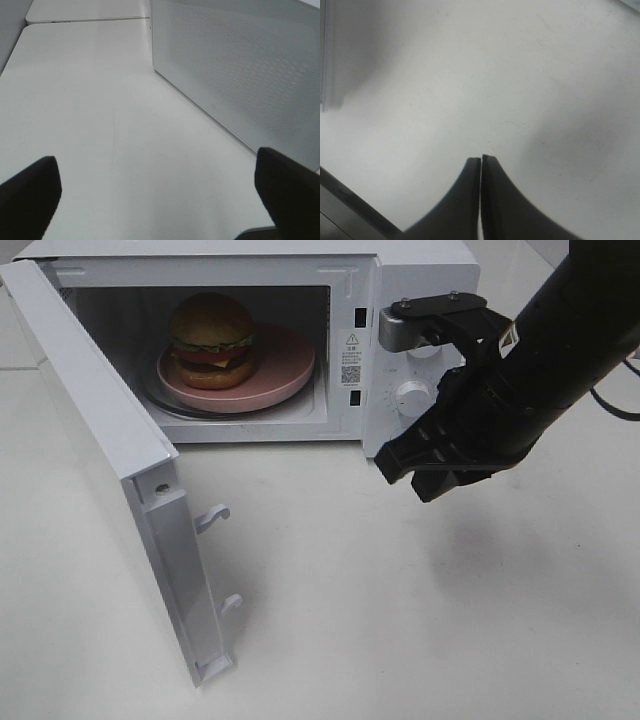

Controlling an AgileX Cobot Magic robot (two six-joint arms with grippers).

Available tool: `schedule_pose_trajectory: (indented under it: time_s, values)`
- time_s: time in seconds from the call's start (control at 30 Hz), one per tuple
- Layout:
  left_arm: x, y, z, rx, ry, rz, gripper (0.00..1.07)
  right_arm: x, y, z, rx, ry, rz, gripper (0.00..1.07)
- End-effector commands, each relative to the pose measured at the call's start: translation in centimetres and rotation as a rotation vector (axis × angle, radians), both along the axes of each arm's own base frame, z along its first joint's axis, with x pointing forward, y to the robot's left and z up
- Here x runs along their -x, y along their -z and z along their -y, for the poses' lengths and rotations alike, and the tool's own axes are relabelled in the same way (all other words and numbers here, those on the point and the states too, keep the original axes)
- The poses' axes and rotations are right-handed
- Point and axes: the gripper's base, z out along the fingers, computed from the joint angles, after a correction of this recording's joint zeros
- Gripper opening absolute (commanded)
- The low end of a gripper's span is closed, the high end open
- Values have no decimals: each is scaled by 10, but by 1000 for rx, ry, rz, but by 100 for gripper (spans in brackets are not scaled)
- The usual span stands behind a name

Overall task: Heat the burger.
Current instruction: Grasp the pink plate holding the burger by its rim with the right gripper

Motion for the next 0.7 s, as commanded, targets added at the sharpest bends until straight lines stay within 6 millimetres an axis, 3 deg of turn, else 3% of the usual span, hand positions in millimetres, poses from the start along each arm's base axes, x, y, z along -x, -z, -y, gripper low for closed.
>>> schedule_pose_trajectory:
  time_s: [0.03, 0.1, 0.17, 0.2, 0.33, 0.37, 0.5, 0.7]
  values:
    - [2, 0, 0, 4, -3, 28, 98, 0, -6, 4, 75, -174, 31, 4]
    - [2, 0, 0, 4, -3, 28, 98, 1, -8, 4, 128, -365, 64, 5]
    - [2, 0, 0, 4, -3, 28, 98, 1, -8, 4, 144, -435, 80, 5]
    - [2, 0, 0, 4, -3, 28, 98, 1, -8, 4, 176, -572, 112, 6]
    - [2, 0, 0, 4, -3, 28, 98, 1, -8, 4, 214, -736, 151, 7]
    - [2, 0, 0, 4, -3, 28, 98, 1, -8, 4, 239, -846, 177, 7]
    - [2, 0, 0, 4, -3, 28, 98, 0, -8, 4, 281, -1011, 216, 9]
    - [2, 0, 0, 4, -3, 28, 98, -2, -8, 8, 360, -1124, 239, 13]
